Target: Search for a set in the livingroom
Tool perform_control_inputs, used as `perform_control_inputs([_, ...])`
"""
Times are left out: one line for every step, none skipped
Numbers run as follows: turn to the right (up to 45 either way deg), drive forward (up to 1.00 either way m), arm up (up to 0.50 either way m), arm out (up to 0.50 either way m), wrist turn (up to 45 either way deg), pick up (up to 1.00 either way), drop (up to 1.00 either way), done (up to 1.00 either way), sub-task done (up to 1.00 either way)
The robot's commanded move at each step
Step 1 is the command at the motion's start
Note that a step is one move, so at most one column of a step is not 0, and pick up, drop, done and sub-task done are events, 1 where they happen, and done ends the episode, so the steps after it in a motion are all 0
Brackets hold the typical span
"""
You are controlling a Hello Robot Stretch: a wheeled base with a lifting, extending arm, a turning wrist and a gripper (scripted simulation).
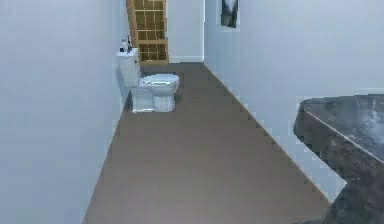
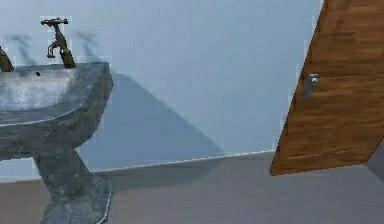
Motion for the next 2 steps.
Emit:
perform_control_inputs([0.0,1.00,0.00,0.00,0.0,0.00,0.00,0.00,0.00])
perform_control_inputs([3.0,0.00,0.00,0.00,0.0,0.00,0.00,0.00,0.00])
